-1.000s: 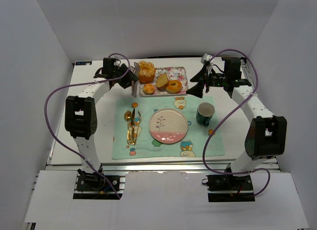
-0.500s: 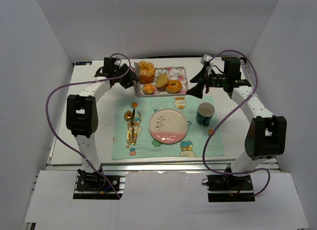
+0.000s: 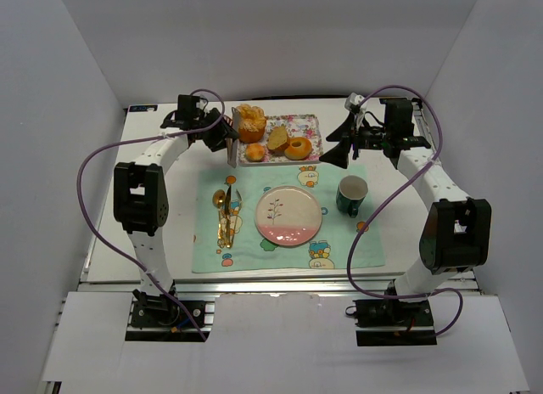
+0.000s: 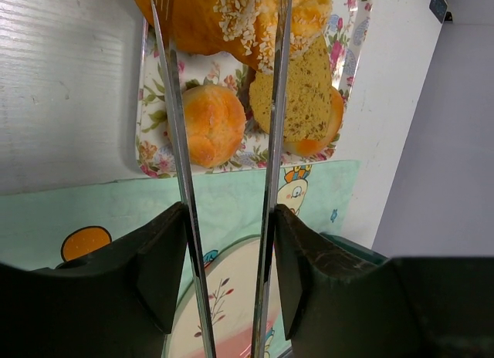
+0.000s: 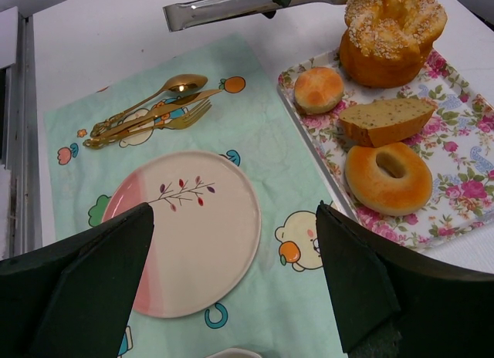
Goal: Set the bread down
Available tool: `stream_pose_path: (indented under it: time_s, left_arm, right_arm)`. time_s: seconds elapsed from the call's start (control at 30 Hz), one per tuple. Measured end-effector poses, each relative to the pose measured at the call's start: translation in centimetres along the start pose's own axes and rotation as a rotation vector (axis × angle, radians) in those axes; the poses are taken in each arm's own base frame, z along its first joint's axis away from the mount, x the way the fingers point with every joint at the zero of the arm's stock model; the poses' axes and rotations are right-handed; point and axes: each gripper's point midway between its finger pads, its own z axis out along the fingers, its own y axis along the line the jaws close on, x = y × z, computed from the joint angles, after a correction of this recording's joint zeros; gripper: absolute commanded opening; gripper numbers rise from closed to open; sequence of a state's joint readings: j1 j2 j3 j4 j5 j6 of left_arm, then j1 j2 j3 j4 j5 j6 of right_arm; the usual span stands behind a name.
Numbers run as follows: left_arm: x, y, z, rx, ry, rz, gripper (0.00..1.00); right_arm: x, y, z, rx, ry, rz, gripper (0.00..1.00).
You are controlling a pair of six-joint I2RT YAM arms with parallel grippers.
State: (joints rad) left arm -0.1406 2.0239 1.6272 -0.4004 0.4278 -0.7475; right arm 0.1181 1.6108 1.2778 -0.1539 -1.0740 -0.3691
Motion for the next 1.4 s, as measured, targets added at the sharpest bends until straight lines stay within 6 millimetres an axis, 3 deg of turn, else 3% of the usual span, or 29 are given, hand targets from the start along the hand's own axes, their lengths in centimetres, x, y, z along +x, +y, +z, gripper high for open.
stream_pose_path:
  time_s: [0.27, 0.6, 0.77, 1.07, 1.4]
  left_arm:
    - [0.1, 0.2, 0.0, -0.014, 0.014, 0.006, 0.58]
    - [-0.1, 1.0, 1.4, -0.039, 0.042, 0.005, 0.55]
    - [0.1, 0.9, 1.4, -0.038, 0.052, 0.000, 0.33]
    - [0.2, 0.6, 1.4, -0.020, 0.061, -0.001, 0.02]
    - [-1.9, -1.3, 0.1, 0.055, 0.002, -0.011, 0.00]
  right_arm:
    - [0.0, 0.0, 0.0, -0.001, 0.000, 0.002, 0.89]
    - [0.5, 0.2, 0.0, -0.003, 0.002, 0.017, 0.89]
    - [0.5, 0.2, 0.0, -0.003, 0.002, 0.021, 0.89]
    - [0.5, 0.2, 0.0, -0.004, 0.002, 0.025, 0.89]
    - [0.0, 0.5, -0.2, -0.002, -0.004, 0.011, 0.89]
